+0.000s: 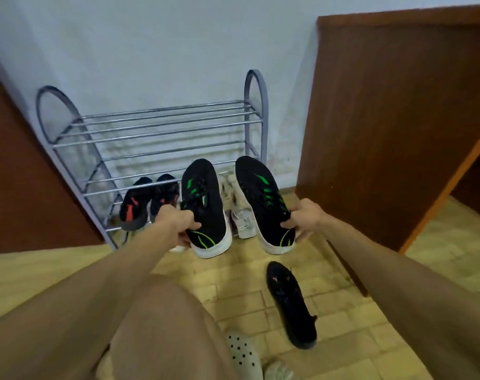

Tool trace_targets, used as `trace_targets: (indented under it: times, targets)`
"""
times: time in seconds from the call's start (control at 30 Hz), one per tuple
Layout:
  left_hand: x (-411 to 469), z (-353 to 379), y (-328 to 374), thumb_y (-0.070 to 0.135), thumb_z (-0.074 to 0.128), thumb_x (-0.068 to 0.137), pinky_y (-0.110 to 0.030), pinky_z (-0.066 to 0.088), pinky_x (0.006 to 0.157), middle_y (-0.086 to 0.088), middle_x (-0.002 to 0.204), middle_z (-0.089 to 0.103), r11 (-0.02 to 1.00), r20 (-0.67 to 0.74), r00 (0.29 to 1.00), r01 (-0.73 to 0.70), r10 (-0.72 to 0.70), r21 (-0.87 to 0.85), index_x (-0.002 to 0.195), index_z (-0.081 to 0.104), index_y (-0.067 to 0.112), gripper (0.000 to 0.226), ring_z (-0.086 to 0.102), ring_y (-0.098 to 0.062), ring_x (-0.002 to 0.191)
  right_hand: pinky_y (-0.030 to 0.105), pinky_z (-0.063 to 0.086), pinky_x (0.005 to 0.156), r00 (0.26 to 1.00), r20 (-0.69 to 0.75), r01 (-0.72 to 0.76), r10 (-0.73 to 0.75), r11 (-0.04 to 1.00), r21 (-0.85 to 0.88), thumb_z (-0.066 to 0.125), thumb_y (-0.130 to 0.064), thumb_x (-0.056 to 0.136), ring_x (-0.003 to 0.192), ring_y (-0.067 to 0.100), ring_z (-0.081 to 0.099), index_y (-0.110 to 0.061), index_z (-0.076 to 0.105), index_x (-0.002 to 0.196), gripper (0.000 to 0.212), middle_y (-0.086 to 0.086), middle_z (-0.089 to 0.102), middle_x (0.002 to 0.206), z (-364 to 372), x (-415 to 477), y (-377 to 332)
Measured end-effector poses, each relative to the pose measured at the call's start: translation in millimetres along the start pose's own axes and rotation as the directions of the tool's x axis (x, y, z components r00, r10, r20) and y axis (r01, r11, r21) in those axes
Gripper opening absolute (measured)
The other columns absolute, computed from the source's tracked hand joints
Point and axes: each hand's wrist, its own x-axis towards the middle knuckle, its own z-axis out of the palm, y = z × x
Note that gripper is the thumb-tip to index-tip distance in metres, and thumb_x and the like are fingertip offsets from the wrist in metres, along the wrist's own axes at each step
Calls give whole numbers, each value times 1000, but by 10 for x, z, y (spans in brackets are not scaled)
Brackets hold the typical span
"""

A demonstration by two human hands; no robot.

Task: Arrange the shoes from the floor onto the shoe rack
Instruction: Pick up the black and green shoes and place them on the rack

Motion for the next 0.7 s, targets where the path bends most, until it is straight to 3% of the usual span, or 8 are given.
trace_targets:
  times: [0.13,0.27,0.37,0.43,0.53,0.6,0.7]
  targets:
    - [413,-174,145,-13,70,74,-43,54,58,-18,75,61,1000,-36,999,-3,2,-21,88,60,-8,18,62,-33,62,25,54,39,1000,-5,11,-11,1000,-17,68,-6,87,64,23,65,5,63,116,31,16,68,90,15,328,-453]
    - [892,-162,365,-12,68,75,-54,57,79,-19,82,66,998,0,999,-35,35,-58,83,63,0,16,66,-34,73,26,54,36,999,-45,7,-5,999,34,70,-6,85,56,24,61,5,63,106,25,11,61,72,2,735,-788]
    - [1249,-70,556,-14,64,78,-45,57,60,-18,82,65,994,36,998,-44,48,-99,96,62,0,23,65,-34,70,33,58,44,994,-106,33,-27,998,56,72,-8,84,50,24,64,6,63,100,23,12,63,73,-36,1121,-1004]
    - [1483,17,681,-13,63,79,-38,53,52,-17,77,62,990,43,998,-50,56,-131,101,60,-5,23,62,-31,63,42,62,59,990,-137,42,-34,998,51,72,-13,84,56,29,69,6,64,98,25,18,68,81,-62,1393,-1119]
    - [1798,129,856,-8,65,80,-43,56,58,-19,79,61,987,34,997,-58,64,-148,105,56,-10,27,63,-35,67,49,61,72,987,-159,42,-35,998,39,72,-18,85,69,38,72,6,64,98,27,21,71,82,-87,1750,-1244]
    - [1986,188,950,-7,65,81,-48,57,63,-21,86,62,985,25,997,-61,66,-161,104,55,-9,25,65,-39,76,46,61,71,985,-171,43,-33,998,55,70,-18,87,62,35,70,4,62,92,24,15,67,71,-73,1957,-1302]
    - [2240,245,1037,-7,64,81,-47,57,58,-26,99,65,987,5,997,-72,73,-145,96,58,-6,17,67,-43,82,44,62,67,982,-188,42,-30,997,59,68,-18,88,66,34,71,4,61,96,25,17,68,80,-49,2210,-1337]
